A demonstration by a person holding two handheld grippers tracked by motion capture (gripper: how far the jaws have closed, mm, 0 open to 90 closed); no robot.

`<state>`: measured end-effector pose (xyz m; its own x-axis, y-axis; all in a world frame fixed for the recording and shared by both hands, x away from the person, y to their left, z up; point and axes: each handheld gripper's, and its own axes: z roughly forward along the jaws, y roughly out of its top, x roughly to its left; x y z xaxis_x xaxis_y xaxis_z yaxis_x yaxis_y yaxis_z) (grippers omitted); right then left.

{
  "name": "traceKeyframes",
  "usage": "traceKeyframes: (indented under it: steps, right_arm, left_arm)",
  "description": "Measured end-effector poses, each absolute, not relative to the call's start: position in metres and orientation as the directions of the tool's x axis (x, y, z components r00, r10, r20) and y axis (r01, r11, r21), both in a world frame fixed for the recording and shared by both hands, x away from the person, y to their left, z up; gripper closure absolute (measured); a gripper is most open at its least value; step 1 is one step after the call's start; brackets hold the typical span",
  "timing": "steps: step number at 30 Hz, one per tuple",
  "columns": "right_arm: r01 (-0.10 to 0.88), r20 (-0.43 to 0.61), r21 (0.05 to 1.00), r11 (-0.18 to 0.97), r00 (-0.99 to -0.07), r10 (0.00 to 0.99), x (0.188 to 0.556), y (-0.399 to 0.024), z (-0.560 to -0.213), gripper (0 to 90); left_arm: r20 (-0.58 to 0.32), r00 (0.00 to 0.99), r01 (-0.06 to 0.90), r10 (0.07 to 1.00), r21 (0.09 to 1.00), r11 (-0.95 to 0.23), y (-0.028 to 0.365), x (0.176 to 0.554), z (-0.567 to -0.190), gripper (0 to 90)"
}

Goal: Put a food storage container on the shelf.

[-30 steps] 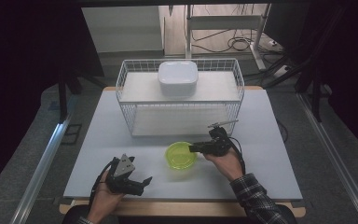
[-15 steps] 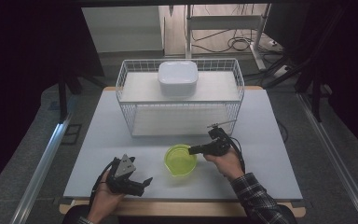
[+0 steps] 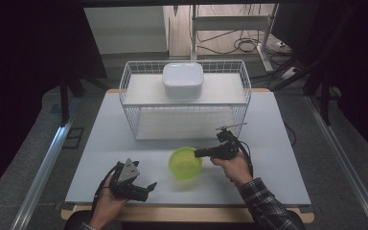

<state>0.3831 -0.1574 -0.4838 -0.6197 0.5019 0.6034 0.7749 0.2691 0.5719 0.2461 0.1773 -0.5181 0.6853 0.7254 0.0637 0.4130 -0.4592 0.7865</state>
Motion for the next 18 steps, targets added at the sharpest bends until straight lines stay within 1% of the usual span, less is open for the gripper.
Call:
traceKeyframes:
  steps: [9,18]
  right_arm:
    - [0.784,0.633,0.582,0.215,-0.603,0.485,0.383,-0.167,-0.477,82.1]
    - [0.780,0.658,0.605,0.163,-0.604,0.449,0.382,-0.174,-0.465,82.4]
  left_arm:
    - [0.060,0.680,0.414,0.731,0.791,-0.450,0.178,0.246,-0.518,3.4]
    - [0.053,0.672,0.415,0.739,0.799,-0.435,0.179,0.246,-0.517,3.4]
